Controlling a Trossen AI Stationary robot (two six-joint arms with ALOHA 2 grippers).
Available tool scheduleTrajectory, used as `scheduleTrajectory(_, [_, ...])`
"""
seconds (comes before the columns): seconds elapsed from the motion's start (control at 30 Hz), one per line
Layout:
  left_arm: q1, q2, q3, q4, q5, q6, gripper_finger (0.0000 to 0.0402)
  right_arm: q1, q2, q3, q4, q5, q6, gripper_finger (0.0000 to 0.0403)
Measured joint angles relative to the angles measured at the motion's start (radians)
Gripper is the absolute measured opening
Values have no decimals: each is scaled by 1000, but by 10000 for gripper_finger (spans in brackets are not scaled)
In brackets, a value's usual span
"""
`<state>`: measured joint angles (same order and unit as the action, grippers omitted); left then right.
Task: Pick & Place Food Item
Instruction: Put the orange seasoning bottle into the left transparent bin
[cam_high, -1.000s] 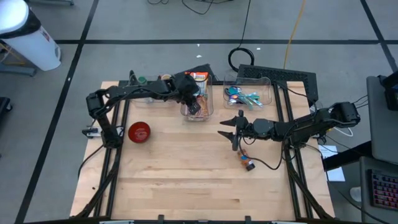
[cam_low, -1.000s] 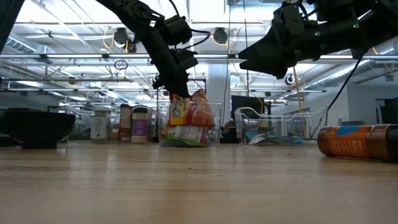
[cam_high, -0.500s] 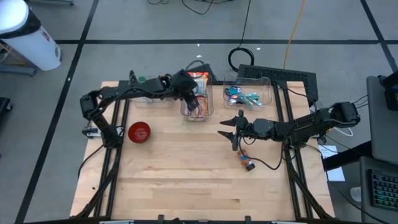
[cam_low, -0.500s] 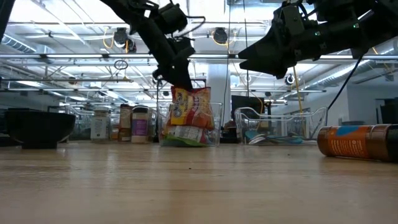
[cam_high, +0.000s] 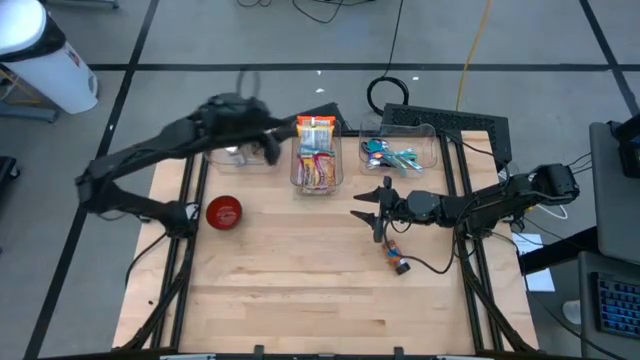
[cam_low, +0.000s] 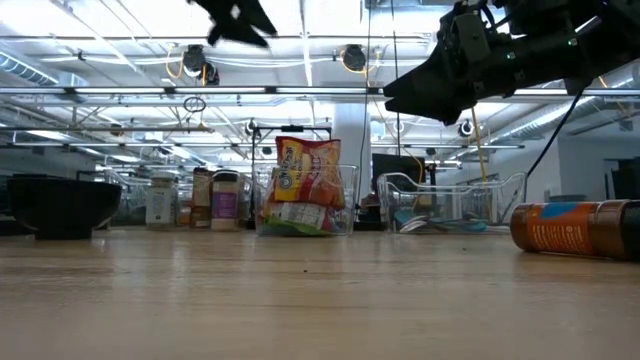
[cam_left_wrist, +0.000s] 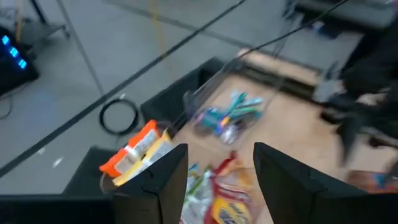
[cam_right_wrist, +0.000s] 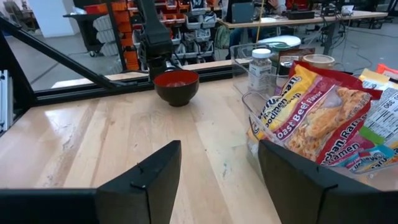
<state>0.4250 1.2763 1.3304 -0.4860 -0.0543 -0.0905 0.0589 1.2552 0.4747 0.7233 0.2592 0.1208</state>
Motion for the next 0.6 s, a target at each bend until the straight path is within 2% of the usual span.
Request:
scheduleTrajectory(0.13, [-52,-129,-9,-19,10,18,191,0,0,0,-2,0,27,207])
scheduleTrajectory(0.23, [-120,-226,-85,32,-3,46,191,0,0,0,-11,-1,57,206])
scheduleTrajectory(0.4, [-237,-379,-369,342,-53,60,191,1,0,0,-35,-1,80,207])
scheduleTrajectory(0.6, [-338,-483,-735,781,-26,86,191,2,0,0,-39,0,78,204])
